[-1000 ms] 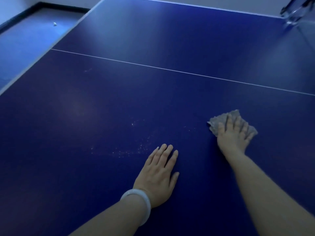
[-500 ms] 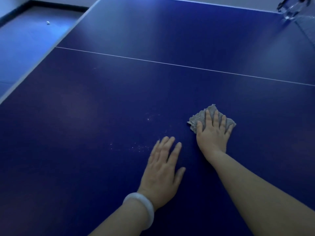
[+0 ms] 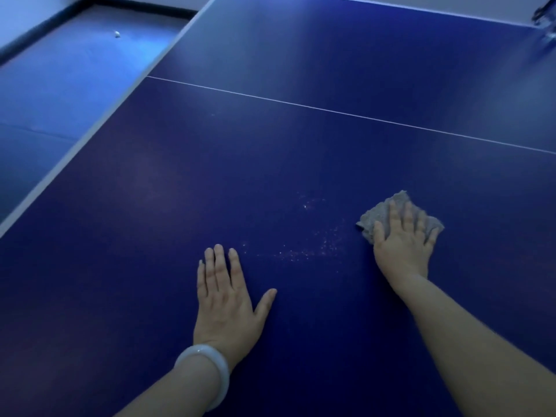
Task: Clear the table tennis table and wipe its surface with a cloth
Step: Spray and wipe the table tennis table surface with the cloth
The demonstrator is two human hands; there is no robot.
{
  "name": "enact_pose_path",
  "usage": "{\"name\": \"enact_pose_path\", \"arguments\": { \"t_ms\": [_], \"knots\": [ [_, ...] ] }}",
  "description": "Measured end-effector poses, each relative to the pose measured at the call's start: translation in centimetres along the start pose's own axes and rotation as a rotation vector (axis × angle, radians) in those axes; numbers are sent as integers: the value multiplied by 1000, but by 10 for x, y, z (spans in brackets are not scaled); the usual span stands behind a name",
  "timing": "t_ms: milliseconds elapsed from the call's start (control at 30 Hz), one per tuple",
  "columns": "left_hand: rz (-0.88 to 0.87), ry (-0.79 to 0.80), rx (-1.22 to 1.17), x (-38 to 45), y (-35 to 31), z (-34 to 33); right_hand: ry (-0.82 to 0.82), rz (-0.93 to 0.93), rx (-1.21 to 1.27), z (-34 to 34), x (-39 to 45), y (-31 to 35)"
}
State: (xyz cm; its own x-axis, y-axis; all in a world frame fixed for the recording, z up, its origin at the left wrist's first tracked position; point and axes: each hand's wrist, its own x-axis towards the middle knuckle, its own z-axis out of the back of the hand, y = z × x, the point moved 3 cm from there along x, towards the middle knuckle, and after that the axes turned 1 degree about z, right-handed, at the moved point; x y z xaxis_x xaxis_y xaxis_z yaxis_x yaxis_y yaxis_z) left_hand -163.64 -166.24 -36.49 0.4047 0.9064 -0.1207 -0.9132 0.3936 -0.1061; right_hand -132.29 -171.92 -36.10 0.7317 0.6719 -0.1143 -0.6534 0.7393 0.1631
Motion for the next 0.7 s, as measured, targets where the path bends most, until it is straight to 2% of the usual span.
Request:
{"name": "enact_pose_path", "arguments": {
  "t_ms": [133, 200, 233, 367, 433, 500, 600, 700],
  "knots": [
    [-3, -6, -20, 1, 0, -1, 52, 407, -59, -19, -53, 29],
    [-5, -14, -24, 1, -1, -1, 85, 462, -54, -15, -39, 14],
    [-6, -19, -25, 1, -1, -1, 76, 381, -45, -11, -23, 0],
    [-9, -28, -20, 2, -2, -2, 61, -293, 46, 6, 40, -32],
    [-12, -20, -17, 2, -2, -3, 92, -379, 84, 3, 57, -1],
    [-14, -17, -13, 2, -1, -3, 137, -252, 108, -3, 68, 49],
    [-15, -7, 4, 2, 0, -3, 195, 33, 98, -10, 68, 125],
    [-11, -7, 8, 2, 0, -3, 221, 358, 31, -23, 34, 167]
  ]
}}
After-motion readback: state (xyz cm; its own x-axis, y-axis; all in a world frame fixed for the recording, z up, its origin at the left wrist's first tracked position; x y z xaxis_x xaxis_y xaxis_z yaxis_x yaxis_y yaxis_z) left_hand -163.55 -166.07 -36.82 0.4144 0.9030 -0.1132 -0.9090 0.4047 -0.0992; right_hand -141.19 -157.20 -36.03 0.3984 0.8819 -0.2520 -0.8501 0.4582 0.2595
